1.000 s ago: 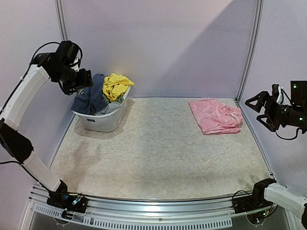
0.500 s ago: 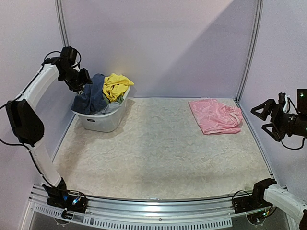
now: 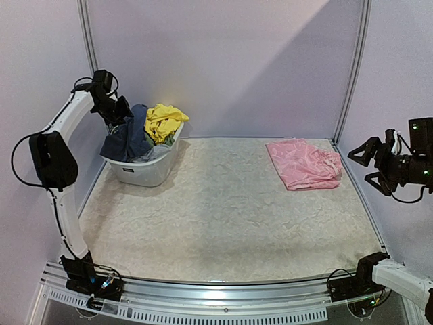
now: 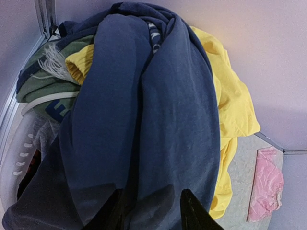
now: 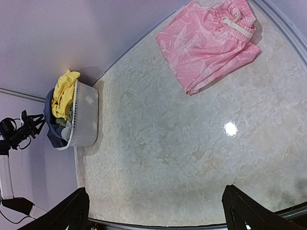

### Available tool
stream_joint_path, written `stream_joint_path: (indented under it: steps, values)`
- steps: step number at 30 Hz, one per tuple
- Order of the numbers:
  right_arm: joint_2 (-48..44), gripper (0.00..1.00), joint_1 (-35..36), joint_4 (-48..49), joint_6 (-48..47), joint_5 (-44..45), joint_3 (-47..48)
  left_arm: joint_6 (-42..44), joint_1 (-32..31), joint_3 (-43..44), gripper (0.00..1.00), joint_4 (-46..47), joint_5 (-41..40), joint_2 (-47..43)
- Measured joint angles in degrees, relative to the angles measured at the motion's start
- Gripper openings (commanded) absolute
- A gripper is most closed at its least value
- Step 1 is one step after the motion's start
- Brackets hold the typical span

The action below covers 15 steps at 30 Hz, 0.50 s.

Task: Fold and stack the mixed laundry pile
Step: Pick up the crumpled tank top and place it in the bin.

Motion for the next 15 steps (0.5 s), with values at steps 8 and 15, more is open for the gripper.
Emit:
stream_joint_path:
  steps: [8, 15]
  values:
    - [3.23, 0.98, 0.0, 0.92, -0.39, -0.13, 2.89, -0.37, 0.0, 0.74, 0.05, -0.02, 1.09, 1.57]
    - [6.32, 0.98, 0.0, 1.84, -1.92, -0.68, 3.98, -0.39, -0.15, 1.14, 0.0, 0.83, 2.82, 1.57]
